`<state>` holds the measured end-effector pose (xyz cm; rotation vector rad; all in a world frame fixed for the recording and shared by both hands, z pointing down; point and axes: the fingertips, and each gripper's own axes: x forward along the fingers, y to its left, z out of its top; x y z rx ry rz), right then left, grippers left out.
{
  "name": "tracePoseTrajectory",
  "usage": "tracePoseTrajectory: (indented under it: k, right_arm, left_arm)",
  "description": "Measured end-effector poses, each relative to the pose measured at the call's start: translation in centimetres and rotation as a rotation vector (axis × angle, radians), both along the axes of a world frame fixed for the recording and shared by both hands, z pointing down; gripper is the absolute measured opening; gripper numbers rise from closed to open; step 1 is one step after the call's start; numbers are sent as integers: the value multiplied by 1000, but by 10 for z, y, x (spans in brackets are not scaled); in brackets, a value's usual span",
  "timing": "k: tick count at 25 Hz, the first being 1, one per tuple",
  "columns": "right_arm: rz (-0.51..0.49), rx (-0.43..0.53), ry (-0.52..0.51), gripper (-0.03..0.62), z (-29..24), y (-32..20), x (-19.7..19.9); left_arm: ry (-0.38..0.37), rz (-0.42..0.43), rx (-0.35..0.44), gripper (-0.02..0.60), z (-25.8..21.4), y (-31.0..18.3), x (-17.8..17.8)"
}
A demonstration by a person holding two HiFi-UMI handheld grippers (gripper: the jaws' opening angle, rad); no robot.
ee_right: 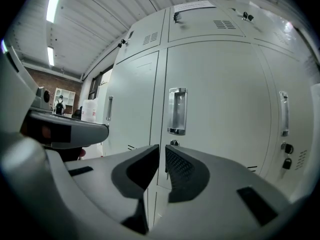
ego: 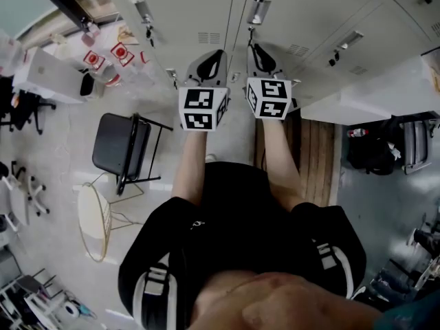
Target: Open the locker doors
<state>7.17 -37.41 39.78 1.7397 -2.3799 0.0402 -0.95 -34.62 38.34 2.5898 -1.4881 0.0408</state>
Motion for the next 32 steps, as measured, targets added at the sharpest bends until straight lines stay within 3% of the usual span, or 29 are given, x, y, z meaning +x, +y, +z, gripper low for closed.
tracePoseTrajectory:
  k: [24, 32]
  right_arm:
    - [115, -62, 15, 38, 20, -40, 4]
    - [121, -73, -78, 38, 20, -42, 6]
  left_arm:
    - [1, -40, -30, 11, 12, -32, -33]
    - [-5, -37, -41, 11, 18, -38, -34]
